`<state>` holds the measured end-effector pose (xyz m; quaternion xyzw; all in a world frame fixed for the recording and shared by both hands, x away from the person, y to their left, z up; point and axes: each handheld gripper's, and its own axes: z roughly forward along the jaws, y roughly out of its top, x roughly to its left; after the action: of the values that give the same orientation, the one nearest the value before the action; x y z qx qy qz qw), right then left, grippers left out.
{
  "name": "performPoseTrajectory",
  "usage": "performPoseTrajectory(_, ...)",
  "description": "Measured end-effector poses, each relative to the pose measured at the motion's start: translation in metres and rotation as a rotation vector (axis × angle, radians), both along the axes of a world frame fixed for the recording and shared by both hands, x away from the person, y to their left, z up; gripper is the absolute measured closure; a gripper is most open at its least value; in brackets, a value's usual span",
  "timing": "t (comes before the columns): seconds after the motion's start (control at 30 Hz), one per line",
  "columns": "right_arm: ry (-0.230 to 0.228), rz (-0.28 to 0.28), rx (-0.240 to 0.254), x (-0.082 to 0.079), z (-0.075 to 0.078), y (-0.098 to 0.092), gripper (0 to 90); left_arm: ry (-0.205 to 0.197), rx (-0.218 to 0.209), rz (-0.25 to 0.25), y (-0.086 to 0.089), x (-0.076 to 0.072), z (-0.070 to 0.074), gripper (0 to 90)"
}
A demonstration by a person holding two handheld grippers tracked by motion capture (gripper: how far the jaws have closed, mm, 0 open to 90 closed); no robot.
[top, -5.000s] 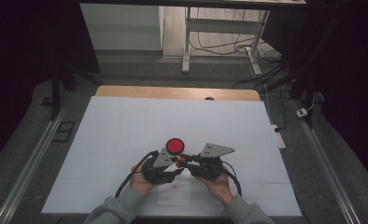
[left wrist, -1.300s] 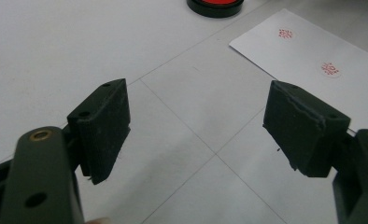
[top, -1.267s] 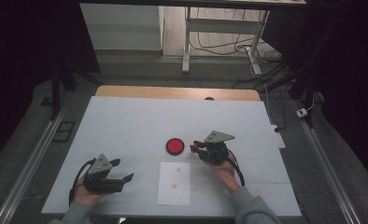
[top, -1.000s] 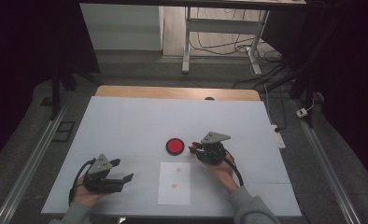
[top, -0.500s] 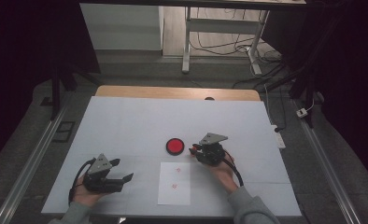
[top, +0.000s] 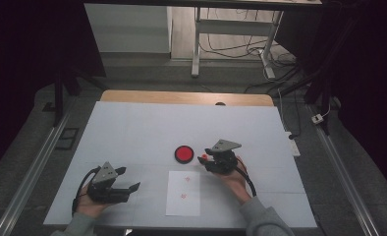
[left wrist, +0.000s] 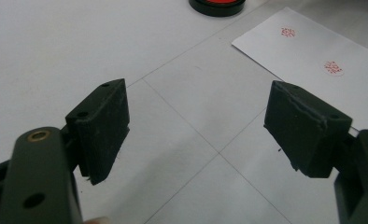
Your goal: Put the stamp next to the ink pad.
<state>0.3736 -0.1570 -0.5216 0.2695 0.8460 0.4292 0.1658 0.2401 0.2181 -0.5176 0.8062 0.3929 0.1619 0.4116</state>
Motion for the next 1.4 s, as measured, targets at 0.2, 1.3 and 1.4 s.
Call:
performPoseTrajectory(0.2, -0.01, 0.004, 0.02, -0.002, 0.004, -0.002, 45.9, 0.001, -0.001, 0.002, 0.001, 0.0, 0.0, 22.1)
performPoseTrajectory(1.3, -0.057, 0.021, 0.097, -0.026, 0.031, -0.04, 43.6, 0.001, -0.02, 0.016, 0.004, 0.003, 0.0, 22.1)
performPoseTrajectory(1.4, -0.068, 0.019, 0.101, -0.031, 0.034, -0.049, 43.4, 0.001, -0.024, 0.018, 0.004, 0.003, 0.001, 22.1)
